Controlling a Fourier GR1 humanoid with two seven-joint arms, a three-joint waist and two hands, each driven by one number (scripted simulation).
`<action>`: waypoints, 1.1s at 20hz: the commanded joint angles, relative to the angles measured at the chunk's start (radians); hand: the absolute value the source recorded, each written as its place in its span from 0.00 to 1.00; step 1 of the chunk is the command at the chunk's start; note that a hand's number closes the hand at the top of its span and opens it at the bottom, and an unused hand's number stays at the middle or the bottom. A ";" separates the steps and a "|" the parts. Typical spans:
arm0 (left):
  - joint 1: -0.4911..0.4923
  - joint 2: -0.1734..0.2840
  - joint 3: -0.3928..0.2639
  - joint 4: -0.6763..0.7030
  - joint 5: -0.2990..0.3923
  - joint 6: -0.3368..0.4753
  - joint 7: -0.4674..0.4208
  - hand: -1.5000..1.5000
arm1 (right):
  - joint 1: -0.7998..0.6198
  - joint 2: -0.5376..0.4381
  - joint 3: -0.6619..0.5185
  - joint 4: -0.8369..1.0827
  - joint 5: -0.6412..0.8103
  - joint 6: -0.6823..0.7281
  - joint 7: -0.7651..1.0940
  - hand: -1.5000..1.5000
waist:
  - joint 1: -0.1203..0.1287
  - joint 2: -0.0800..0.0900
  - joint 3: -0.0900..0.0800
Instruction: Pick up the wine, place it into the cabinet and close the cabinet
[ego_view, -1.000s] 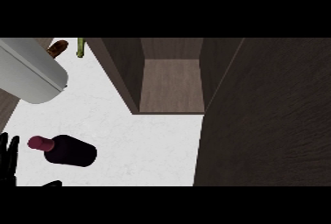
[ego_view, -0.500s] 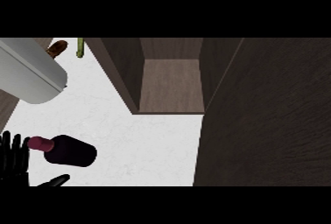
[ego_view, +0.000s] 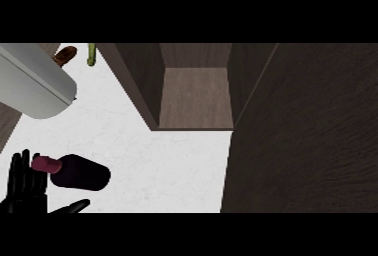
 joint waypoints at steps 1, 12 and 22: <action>-0.096 0.033 0.061 0.148 0.043 -0.039 -0.035 0.00 | 0.071 0.034 0.098 -0.185 0.031 -0.025 0.058 0.00 | -0.008 -0.001 -0.001; -0.103 0.013 0.050 0.260 -0.008 -0.075 -0.140 0.00 | 0.092 0.031 0.056 -0.120 -0.005 0.007 -0.014 0.00 | -0.001 0.000 0.000; -0.140 0.014 0.075 0.483 -0.020 -0.140 -0.297 0.00 | 0.018 0.022 0.052 -0.146 -0.007 -0.023 0.101 0.00 | -0.001 0.000 -0.001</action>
